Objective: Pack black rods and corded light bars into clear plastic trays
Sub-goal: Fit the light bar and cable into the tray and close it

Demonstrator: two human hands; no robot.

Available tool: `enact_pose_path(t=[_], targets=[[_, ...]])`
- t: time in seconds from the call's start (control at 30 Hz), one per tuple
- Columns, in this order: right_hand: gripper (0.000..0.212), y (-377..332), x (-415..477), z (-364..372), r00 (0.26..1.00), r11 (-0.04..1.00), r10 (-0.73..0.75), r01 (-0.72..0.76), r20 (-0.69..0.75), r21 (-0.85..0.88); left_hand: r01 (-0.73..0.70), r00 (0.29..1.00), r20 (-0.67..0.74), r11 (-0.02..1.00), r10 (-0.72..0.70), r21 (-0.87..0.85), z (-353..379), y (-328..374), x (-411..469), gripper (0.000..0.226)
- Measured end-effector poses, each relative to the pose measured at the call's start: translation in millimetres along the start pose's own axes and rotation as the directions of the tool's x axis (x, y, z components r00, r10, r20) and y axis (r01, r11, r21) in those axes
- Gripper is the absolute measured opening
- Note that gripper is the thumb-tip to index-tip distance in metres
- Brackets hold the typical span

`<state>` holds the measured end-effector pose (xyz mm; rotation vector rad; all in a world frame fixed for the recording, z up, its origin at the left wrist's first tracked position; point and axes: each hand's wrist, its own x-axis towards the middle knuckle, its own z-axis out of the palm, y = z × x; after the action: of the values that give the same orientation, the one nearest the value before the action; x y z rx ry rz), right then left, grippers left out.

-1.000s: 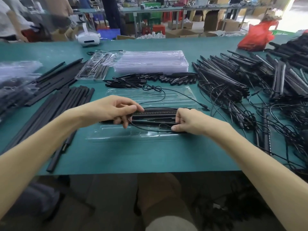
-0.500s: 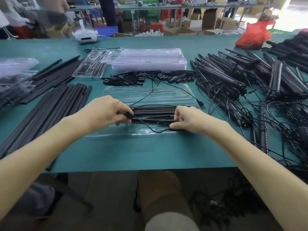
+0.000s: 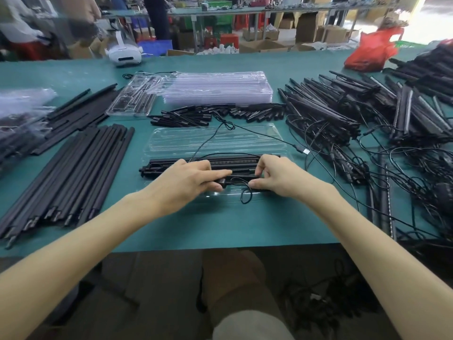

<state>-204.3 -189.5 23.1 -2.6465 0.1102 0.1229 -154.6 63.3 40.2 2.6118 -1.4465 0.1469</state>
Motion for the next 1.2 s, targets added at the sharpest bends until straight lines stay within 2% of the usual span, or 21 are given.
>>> enact_pose_path(t=[0.03, 0.17, 0.27, 0.4, 0.57, 0.73, 0.87, 1.03, 1.2], targets=[[0.034, 0.7, 0.2, -0.5, 1.0, 1.0, 0.006, -0.006, -0.003, -0.005, 0.016, 1.0, 0.013, 1.0, -0.016, -0.007, 2.6, 0.1, 0.4, 0.044], [0.037, 4.2, 1.0, -1.1, 0.999, 0.998, 0.031, -0.033, -0.035, -0.061, 0.136, 0.99, 0.073, 0.962, -0.122, -0.239, 1.3, -4.6, 0.3, 0.035], [0.039, 7.0, 1.5, -3.0, 0.998, 0.995, 0.05, -0.054, -0.044, -0.085, 0.148, 0.989, 0.042, 0.955, -0.142, -0.258, -2.0, -8.0, -1.9, 0.027], [0.039, 11.2, 4.5, -7.6, 0.995, 0.991, 0.088, -0.092, -0.038, -0.1, 0.129, 0.991, -0.004, 0.96, -0.134, -0.248, -5.6, -5.8, -6.2, 0.028], [0.04, 13.6, 7.0, -8.0, 0.992, 0.989, 0.117, -0.12, -0.041, -0.084, 0.191, 0.968, -0.112, 0.952, -0.223, -0.24, -2.9, -3.5, -4.3, 0.027], [0.037, 12.1, 6.8, -6.3, 0.994, 0.992, 0.104, -0.106, -0.021, -0.074, 0.196, 0.968, -0.089, 0.925, -0.236, -0.325, 5.1, 2.2, 2.8, 0.035], [0.036, 12.4, 3.8, -6.5, 0.994, 0.993, 0.104, -0.105, -0.019, -0.047, 0.218, 0.967, -0.038, 0.9, -0.25, -0.378, 9.7, 3.1, 9.6, 0.029], [0.035, 11.3, 0.6, -7.0, 0.995, 0.995, 0.096, -0.096, -0.024, -0.011, 0.252, 0.946, -0.041, 0.807, -0.323, -0.534, 16.2, -1.4, 9.8, 0.018], [0.034, 12.6, -1.6, -6.4, 0.995, 0.995, 0.1, -0.1, -0.022, 0.006, 0.223, 0.948, -0.074, 0.81, -0.311, -0.542, 23.7, 0.5, 11.5, 0.007]])
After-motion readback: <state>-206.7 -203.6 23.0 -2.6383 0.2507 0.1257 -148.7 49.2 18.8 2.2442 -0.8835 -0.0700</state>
